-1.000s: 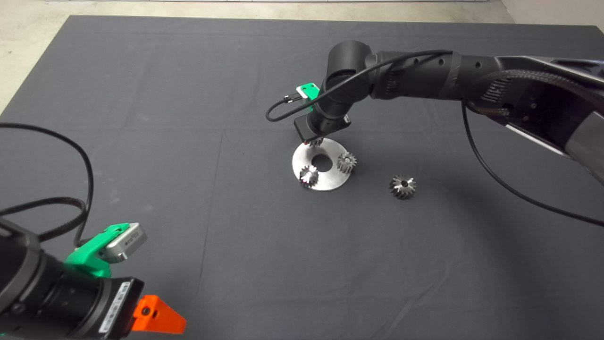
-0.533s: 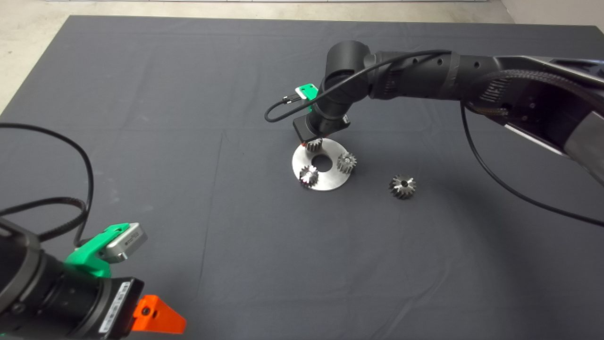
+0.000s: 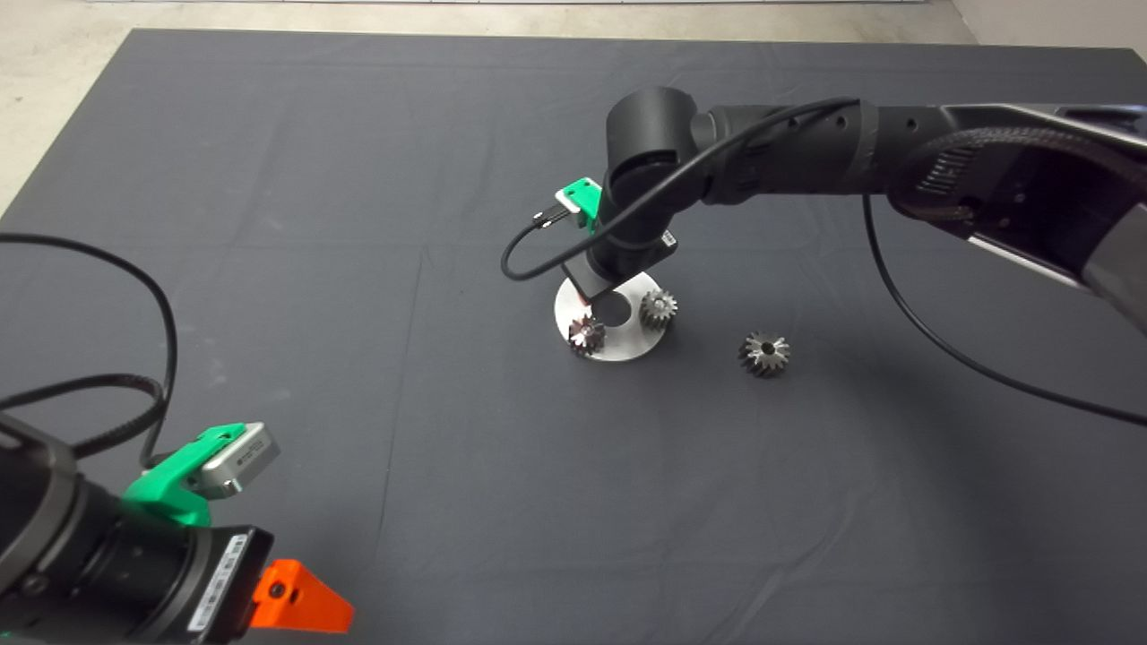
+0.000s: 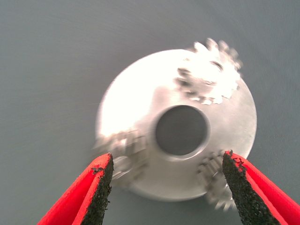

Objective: Remove an incorrectly installed larger gear and replace it with the correct smaller gear

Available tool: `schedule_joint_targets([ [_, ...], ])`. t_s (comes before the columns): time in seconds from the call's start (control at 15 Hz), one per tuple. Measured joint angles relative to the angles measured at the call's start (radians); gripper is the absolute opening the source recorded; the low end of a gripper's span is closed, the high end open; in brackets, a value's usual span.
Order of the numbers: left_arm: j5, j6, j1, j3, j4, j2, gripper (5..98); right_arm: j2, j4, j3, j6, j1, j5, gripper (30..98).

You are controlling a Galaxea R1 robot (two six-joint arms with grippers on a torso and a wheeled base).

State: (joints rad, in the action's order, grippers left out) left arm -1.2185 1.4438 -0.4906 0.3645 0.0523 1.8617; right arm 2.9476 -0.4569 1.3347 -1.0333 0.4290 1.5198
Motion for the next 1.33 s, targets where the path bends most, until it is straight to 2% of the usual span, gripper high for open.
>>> schedule_joint_targets([
  [0.13, -0.001, -0.002, 0.0, 0.0, 0.0, -0.003, 98.4, -0.055, 0.07, -0.058, -0.035, 0.052, -0.002, 67.3],
  [0.27, 0.0, -0.018, 0.0, 0.0, 0.0, 0.0, 98.4, -0.162, 0.174, -0.157, -0.073, 0.104, 0.011, 67.4],
  [0.33, 0.002, -0.024, 0.0, 0.0, 0.0, 0.001, 98.4, -0.213, 0.225, -0.235, -0.099, 0.132, 0.022, 70.8],
  [0.47, 0.008, -0.048, 0.0, 0.0, 0.0, 0.001, 98.4, -0.283, 0.325, -0.417, -0.159, 0.177, 0.019, 72.7],
  [0.6, 0.01, -0.058, 0.0, 0.0, 0.0, 0.0, 98.4, -0.368, 0.375, -0.598, -0.248, 0.197, -0.005, 75.9],
  [0.73, 0.016, -0.066, -0.001, 0.0, 0.0, 0.003, 98.4, -0.509, 0.405, -0.739, -0.323, 0.212, 0.014, 78.2],
  [0.8, 0.02, -0.067, -0.001, 0.0, 0.0, 0.003, 98.4, -0.554, 0.413, -0.793, -0.353, 0.219, 0.028, 81.5],
  [0.87, 0.029, -0.069, -0.001, 0.0, 0.0, 0.004, 98.4, -0.581, 0.432, -0.843, -0.38, 0.226, 0.024, 82.6],
  [0.93, 0.027, -0.069, -0.001, 0.0, 0.0, 0.003, 98.4, -0.593, 0.449, -0.873, -0.393, 0.229, 0.019, 82.6],
  [1.07, 0.024, -0.069, 0.0, 0.0, 0.0, -0.009, 98.4, -0.605, 0.453, -0.883, -0.409, 0.238, 0.006, 86.9],
  [1.2, 0.026, -0.069, -0.001, 0.0, 0.0, -0.005, 98.4, -0.633, 0.454, -0.891, -0.421, 0.239, 0.01, 86.9],
  [1.33, 0.027, -0.069, -0.001, 0.0, 0.0, -0.005, 98.4, -0.651, 0.457, -0.9, -0.428, 0.239, 0.015, 91.3],
])
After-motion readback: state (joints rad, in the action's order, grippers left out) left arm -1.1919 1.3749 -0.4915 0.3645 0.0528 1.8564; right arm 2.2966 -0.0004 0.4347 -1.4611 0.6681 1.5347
